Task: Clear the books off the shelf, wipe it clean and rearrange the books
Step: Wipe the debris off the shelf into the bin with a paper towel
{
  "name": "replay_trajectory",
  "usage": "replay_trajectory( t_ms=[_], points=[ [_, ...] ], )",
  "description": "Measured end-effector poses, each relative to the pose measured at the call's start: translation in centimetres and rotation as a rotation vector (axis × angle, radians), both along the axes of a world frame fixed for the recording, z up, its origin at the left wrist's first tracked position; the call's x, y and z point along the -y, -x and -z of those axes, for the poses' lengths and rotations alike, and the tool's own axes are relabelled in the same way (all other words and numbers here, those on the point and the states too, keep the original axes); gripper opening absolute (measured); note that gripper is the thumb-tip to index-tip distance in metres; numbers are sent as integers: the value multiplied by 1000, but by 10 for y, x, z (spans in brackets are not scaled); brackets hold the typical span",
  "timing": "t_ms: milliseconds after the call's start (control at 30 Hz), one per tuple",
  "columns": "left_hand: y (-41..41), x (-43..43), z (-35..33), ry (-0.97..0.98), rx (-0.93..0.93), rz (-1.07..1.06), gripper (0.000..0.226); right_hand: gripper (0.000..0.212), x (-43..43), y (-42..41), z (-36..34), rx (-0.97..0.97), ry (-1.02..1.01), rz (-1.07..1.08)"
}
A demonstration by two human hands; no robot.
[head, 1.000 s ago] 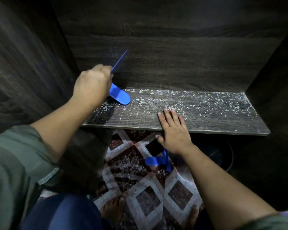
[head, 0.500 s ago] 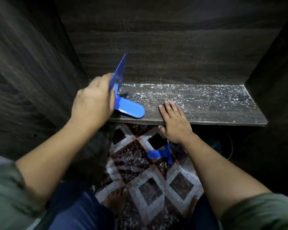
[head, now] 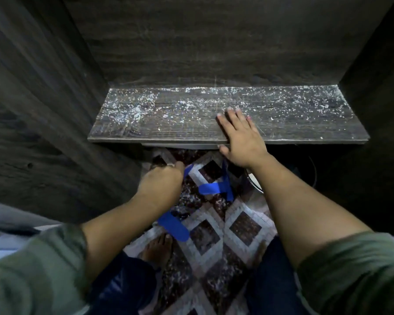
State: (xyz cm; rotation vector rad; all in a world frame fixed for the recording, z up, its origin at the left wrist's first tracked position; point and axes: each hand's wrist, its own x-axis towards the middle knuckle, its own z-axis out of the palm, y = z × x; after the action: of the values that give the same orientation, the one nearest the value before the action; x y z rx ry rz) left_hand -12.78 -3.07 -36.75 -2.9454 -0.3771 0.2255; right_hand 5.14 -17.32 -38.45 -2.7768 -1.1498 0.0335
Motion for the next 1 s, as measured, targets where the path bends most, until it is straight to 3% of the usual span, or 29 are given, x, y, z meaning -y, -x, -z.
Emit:
replay_trajectory(
  t_ms=[133,400,533,600,867,1000],
  points=[
    [-42,-18,58,70,-149,-111,29,84,-3,-5,7,53,23,13],
    [-104,-17,145,69,-126,-111,28,77,-5,-10,16,151,43,-30],
    [-112,-20,185,428,-26,-310,29,76,-5,-11,21,184,15,-31],
    [-109,-22,202,513,-30,-355,34,75,-6,-12,24,187,5,-24],
    [-101,-23,195,158,-199,-207,34,77,-7,-12,24,159,8,-11],
    [-95,-20,146,60,-44,-55,39,80,-8,-10,22,147,34,7]
  ],
)
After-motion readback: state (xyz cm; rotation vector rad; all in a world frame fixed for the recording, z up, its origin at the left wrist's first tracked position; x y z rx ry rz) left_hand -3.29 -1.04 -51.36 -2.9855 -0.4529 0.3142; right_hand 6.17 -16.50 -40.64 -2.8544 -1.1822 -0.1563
